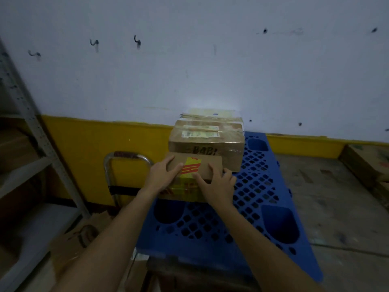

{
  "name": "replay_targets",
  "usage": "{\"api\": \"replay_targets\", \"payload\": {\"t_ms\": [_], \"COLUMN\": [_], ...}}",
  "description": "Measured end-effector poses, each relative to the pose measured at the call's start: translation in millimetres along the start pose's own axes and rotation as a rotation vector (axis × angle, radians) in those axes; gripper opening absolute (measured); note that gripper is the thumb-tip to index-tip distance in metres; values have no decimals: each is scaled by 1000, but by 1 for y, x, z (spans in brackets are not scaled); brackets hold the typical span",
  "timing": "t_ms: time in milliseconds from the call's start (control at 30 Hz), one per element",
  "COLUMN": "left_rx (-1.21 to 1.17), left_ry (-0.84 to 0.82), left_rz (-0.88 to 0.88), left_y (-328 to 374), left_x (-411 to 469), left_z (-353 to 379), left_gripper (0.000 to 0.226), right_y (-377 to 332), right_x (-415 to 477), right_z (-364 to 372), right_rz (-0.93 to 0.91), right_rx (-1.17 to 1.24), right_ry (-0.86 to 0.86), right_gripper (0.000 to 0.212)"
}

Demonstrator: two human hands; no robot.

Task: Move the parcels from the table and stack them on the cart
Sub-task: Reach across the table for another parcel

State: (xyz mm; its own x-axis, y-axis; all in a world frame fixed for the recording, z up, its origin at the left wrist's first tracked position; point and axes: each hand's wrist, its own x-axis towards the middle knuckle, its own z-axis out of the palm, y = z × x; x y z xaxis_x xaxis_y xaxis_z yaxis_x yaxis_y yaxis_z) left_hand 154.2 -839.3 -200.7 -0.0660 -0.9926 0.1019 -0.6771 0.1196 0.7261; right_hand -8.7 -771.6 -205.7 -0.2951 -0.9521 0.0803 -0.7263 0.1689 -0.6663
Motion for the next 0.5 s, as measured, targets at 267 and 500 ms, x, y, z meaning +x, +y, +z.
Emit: {"api": "replay_targets", "payload": {"t_ms": [267, 500], "left_rx": [28, 25], "left_ry": [6, 20], "left_rz": [15, -8], "left_y": [0, 4], "left_x": [24, 33], "left_z": [12, 16], "left_gripper": [65, 63], "right_y": [4, 5], "right_x": [26, 34], "right_z": [-4, -3], "right_rz": [37, 47], "right_rx": [53, 109], "right_ry": [-34, -33], "right_gripper": [71, 71]}}
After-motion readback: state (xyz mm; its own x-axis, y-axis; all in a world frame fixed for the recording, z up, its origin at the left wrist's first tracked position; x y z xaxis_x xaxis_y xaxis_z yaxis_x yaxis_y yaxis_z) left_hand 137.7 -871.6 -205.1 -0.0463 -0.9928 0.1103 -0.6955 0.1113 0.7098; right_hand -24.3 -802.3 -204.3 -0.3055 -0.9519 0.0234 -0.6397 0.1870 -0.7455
